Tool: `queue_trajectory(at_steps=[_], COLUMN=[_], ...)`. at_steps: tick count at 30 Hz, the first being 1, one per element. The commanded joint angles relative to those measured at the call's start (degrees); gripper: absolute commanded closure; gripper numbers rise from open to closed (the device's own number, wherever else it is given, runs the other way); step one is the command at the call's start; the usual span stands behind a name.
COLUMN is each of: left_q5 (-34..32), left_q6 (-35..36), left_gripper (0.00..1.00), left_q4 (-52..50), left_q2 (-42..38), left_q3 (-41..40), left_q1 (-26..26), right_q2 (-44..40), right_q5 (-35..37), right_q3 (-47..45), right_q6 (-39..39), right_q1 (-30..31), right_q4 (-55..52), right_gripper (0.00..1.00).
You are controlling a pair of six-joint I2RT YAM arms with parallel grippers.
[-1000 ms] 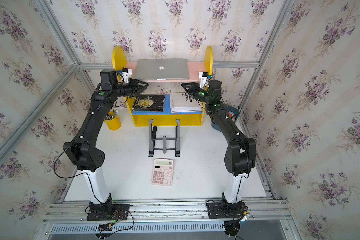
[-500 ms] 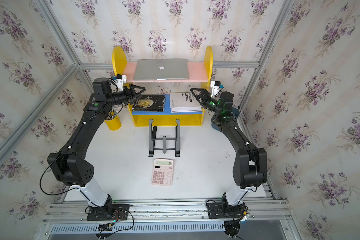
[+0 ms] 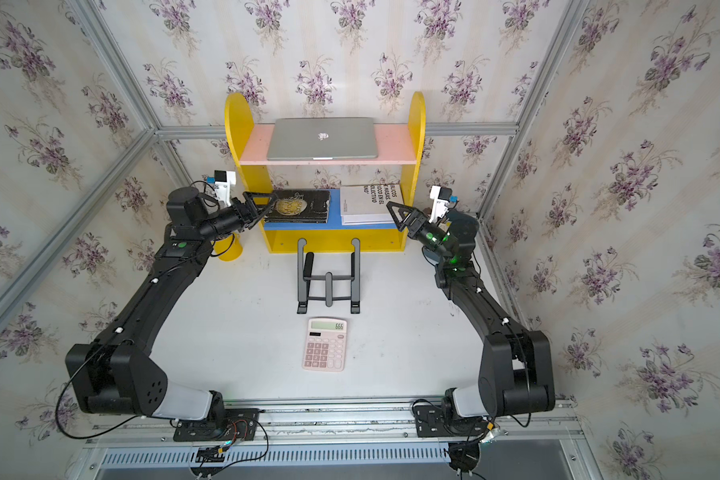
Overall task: Close the laptop lid and set it aside
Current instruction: Reset both arms
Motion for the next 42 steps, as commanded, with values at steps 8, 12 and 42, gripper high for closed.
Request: queue_trajectory(at_steps=[8, 12, 42], left_q5=[1.3, 0.6, -37.7], left_q6=[3.8, 4.8, 28.6], left_gripper=[0.12, 0.12, 0.11], left_q4=[16.2, 22.9, 42.0], left_q2=[-9.4, -12.2, -30.8], left_q3=[-14.9, -22.0, -59.6], left_q1=[1.9, 2.0, 2.1], right_q2=[-10.0, -12.7, -12.9], right_q5=[4.6, 4.9, 34.2], right_q3=[-15.2, -21.7, -48.8], right_q6=[-11.3, -16.1, -34.1], right_q1=[-0.1, 0.0, 0.0], right_q4=[15.5, 21.5, 38.9], right_gripper=[0.0, 0.0, 0.0])
